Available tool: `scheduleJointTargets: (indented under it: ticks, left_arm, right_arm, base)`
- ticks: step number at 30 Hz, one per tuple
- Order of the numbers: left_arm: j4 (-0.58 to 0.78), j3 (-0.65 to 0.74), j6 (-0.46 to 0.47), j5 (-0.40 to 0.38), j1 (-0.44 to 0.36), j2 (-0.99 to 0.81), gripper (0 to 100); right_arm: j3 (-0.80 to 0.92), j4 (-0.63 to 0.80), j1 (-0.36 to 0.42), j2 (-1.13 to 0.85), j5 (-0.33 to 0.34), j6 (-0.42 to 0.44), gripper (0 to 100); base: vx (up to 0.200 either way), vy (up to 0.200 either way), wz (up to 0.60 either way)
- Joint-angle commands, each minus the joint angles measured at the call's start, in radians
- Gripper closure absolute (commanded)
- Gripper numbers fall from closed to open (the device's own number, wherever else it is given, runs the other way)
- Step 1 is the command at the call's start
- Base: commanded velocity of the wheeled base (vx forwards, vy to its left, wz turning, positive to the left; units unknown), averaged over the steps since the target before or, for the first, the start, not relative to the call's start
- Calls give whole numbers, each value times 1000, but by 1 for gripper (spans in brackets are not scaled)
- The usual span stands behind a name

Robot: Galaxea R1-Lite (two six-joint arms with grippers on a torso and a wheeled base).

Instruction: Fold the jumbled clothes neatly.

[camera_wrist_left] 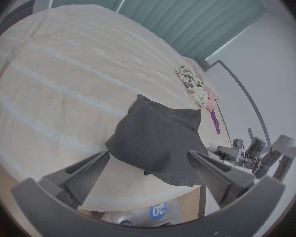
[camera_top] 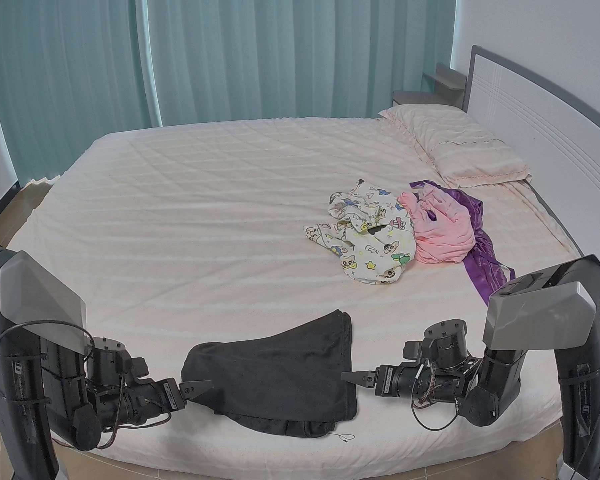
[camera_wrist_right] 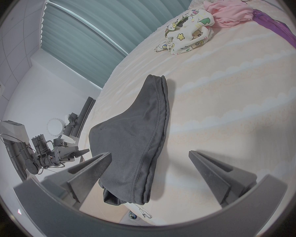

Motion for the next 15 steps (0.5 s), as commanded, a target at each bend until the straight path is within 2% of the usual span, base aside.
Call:
scheduleJointTargets:
  ticks: [1,4,9,10,11,14,15]
  left_arm:
    - [-55,-1,54,18,6,93,0]
    - [-55,-32,75,57,7,102,0]
    - [-55,-42,200,47,24,140,0]
    - [-55,-42,200,47,24,140,0]
    - [-55,-59,241,35,29,160,0]
    - [-55,-82,284,-6,41,169,0]
    - [-55,-101,305,-46,52,169,0]
  right_arm:
    - [0,0,1,2,0,-1,0]
    - [0,0,1,2,-1,-1,0]
    - [0,0,2,3,0,-1,0]
    - [0,0,1,3,-1,-1,0]
    - [0,0,1,3,0,-1,0]
    - [0,0,1,3,-1,-1,0]
    - [0,0,1,2,-1,-1,0]
  base:
    - [0,0,0]
    - [0,0,0]
    - [0,0,0]
    - [0,0,0]
    - [0,0,0]
    - [0,0,0]
    - [0,0,0]
